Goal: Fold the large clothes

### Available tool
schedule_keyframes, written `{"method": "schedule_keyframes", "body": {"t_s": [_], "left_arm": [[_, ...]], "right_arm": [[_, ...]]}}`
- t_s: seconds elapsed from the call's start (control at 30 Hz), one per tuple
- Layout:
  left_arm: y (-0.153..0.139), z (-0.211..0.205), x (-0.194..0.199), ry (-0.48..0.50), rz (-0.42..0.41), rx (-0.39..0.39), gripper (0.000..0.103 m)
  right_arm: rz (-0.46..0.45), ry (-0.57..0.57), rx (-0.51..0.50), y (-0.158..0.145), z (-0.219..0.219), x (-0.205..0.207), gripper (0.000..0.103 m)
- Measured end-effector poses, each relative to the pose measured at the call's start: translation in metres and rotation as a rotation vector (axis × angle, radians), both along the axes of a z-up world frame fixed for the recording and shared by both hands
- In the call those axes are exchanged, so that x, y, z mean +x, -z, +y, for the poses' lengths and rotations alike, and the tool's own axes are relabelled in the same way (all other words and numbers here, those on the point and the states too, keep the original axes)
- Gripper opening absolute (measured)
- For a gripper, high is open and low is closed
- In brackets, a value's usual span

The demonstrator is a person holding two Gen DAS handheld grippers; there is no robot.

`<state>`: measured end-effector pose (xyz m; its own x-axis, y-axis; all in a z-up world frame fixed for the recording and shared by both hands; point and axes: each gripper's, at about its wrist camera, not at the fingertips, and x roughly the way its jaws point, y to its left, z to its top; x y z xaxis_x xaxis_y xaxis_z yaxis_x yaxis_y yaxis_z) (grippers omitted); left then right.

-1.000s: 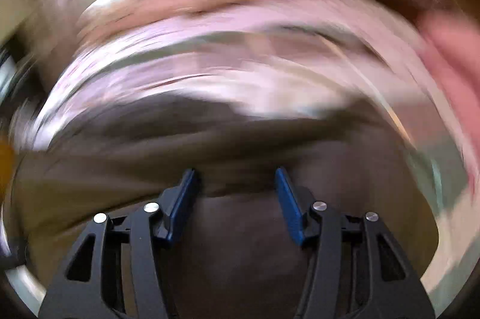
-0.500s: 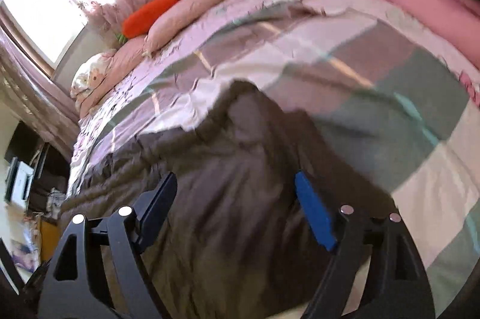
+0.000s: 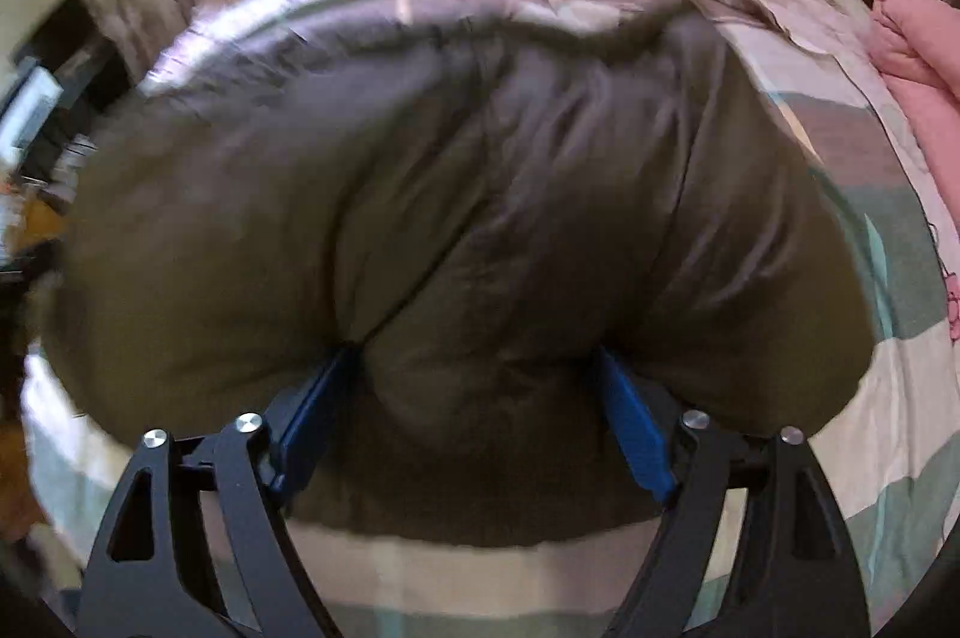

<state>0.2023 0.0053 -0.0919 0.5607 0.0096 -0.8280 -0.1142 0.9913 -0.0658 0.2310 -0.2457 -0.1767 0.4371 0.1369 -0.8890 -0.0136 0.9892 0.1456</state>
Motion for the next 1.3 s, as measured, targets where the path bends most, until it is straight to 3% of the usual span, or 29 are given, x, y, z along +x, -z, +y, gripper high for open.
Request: {"method": "schedule_keyframes", "body": {"t_s": [0.1,0.23,0.33,0.47,0.57,0.7,0.8,0.93,1.3], "left_arm": [[0.001,-0.002,0.000,0.009,0.003,0.014,0.094],[0.006,-0.003,0.002,0.010,0.026,0.028,0.094],[0.012,-0.002,0.005,0.012,0.055,0.029,0.094],[0.023,0.000,0.009,0.008,0.089,0.048,0.096],[0.035,0.006,0.017,-0.017,0.133,0.073,0.101],[0.046,0.019,0.024,-0.066,0.186,0.007,0.101],[0.049,0.024,0.026,-0.096,0.207,-0.017,0.101],[0.055,0.021,0.027,-0.104,0.207,0.014,0.101],[0.073,0.019,0.041,-0.099,0.245,0.037,0.101]], "right_arm": [[-0.023,0.055,0.042,0.005,-0.004,0.022,0.094],[-0.116,0.202,0.058,-0.013,-0.017,0.052,0.094],[-0.096,0.238,0.033,0.001,-0.015,0.070,0.100],[-0.124,0.223,-0.034,-0.006,-0.002,0.058,0.098],[-0.233,0.248,0.069,-0.036,-0.005,0.035,0.095],[-0.299,0.085,0.139,-0.064,0.034,0.025,0.095],[-0.221,0.002,0.137,-0.056,0.066,0.032,0.095],[-0.120,0.020,0.086,-0.023,0.087,0.051,0.102],[-0.083,0.007,0.043,0.002,0.095,0.066,0.102]]}}
